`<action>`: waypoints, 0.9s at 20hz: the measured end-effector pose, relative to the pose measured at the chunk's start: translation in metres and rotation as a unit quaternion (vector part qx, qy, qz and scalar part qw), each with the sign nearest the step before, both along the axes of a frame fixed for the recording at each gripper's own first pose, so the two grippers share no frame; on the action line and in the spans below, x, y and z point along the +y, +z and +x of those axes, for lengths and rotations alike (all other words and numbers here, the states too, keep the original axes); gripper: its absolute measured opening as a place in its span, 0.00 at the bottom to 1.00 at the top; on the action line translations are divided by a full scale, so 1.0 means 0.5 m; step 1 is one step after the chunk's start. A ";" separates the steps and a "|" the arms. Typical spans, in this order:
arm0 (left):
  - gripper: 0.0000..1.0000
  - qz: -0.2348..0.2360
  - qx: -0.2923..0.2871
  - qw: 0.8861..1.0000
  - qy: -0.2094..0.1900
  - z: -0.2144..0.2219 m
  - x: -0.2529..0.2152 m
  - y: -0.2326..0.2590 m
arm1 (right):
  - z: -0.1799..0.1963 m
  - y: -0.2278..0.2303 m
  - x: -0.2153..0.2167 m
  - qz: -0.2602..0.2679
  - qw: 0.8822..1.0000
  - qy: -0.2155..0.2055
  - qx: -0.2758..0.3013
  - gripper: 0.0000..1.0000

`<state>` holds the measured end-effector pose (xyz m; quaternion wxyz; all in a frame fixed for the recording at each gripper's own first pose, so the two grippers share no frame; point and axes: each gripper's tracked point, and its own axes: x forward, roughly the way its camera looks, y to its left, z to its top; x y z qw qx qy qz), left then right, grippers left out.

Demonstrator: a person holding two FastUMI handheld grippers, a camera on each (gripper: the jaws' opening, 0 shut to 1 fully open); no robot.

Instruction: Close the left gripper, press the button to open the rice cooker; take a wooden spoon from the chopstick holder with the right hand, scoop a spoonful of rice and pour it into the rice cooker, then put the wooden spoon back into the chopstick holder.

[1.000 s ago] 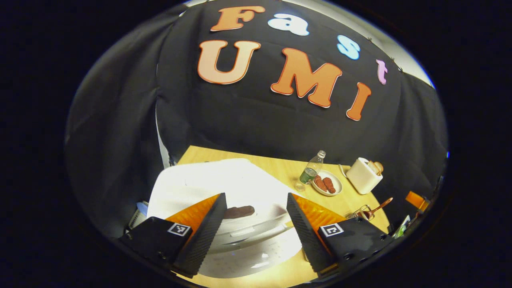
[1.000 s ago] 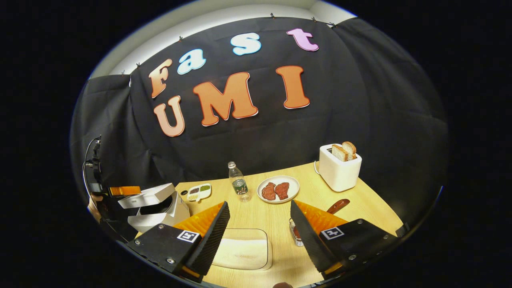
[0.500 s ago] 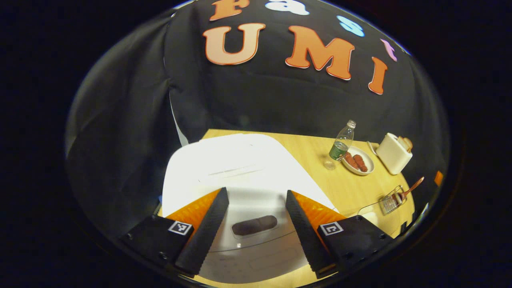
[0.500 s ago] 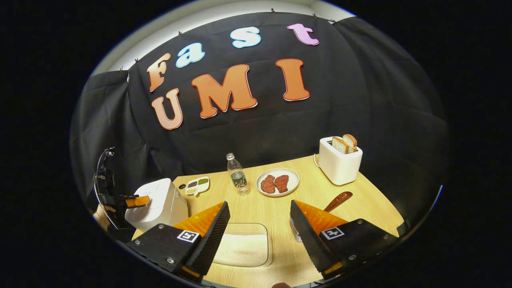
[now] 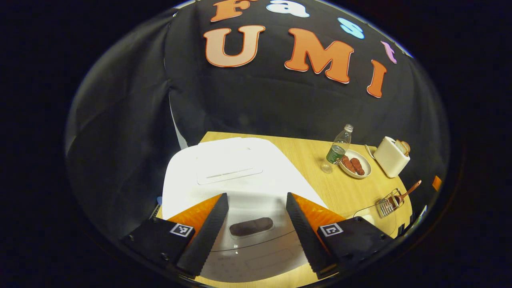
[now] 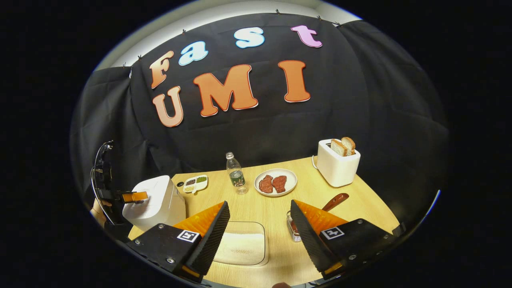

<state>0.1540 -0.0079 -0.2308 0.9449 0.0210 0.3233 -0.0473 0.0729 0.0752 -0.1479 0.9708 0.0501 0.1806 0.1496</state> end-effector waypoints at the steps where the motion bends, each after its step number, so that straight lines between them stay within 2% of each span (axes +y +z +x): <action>1: 0.99 -0.005 -0.012 1.000 -0.001 -0.004 -0.002 0.022 | 0.002 0.014 -0.012 -0.005 1.000 -0.007 -0.008 0.95; 6: 0.99 -0.027 -0.110 0.993 -0.014 -0.022 -0.017 0.223 | 0.001 0.114 -0.086 -0.032 0.996 -0.049 -0.069 0.95; 10: 0.99 -0.036 -0.197 0.980 -0.014 -0.066 -0.004 0.390 | -0.011 0.187 -0.135 -0.046 0.990 -0.084 -0.106 0.95; 12: 0.98 -0.025 -0.237 0.971 -0.007 -0.105 0.014 0.462 | -0.021 0.224 -0.147 -0.041 0.987 -0.094 -0.121 0.95; 18: 0.99 -0.031 -0.296 0.955 0.008 -0.187 0.073 0.573 | -0.053 0.305 -0.181 -0.039 0.978 -0.126 -0.163 0.95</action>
